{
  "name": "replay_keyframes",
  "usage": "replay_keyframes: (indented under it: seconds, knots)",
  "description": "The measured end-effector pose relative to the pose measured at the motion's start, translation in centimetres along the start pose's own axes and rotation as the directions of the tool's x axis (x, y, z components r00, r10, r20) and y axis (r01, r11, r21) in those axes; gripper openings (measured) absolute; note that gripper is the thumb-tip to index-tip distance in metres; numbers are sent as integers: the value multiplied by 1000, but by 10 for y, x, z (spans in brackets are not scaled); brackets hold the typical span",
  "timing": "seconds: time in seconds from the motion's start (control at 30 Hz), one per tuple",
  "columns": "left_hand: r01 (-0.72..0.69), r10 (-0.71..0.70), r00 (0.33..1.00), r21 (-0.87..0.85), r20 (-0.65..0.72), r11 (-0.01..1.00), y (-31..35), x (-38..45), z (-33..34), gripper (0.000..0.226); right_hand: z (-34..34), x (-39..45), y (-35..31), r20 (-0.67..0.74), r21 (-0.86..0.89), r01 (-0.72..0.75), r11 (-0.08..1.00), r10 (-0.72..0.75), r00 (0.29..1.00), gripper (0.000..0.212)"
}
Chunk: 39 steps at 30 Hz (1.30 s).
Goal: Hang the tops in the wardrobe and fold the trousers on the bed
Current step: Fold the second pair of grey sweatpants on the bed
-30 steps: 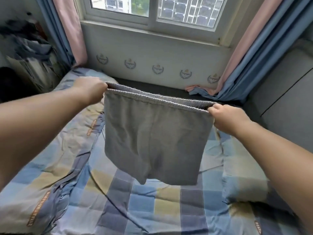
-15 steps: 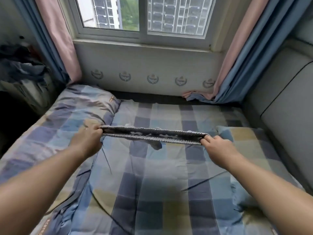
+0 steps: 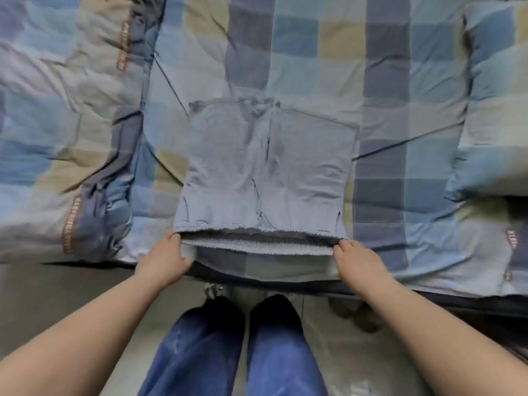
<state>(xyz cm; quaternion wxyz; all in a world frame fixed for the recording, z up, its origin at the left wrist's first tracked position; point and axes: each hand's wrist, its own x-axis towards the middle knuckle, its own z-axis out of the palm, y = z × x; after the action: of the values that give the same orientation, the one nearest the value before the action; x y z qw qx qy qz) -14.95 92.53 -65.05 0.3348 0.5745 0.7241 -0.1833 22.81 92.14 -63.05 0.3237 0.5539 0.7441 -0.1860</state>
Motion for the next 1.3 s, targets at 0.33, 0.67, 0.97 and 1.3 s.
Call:
replay_keyframes:
  seconds: [0.33,0.67,0.97,1.3]
  knots:
    - [150,-124,957,-79,264,986,-34,2,110,78,97,14,-40,323,139,83,987,-125,938,43]
    - [355,-219,868,-247,446,902,-34,-15,125,57,72,40,-57,404,196,233,953,-295,866,41]
    - [322,-183,934,-497,308,806,-51,27,101,53,-39,162,-115,194,308,144,940,-210,958,42]
    - [152,-81,988,-696,133,701,-101,114,107,54,-109,312,-241,-15,323,173,930,-177,984,52]
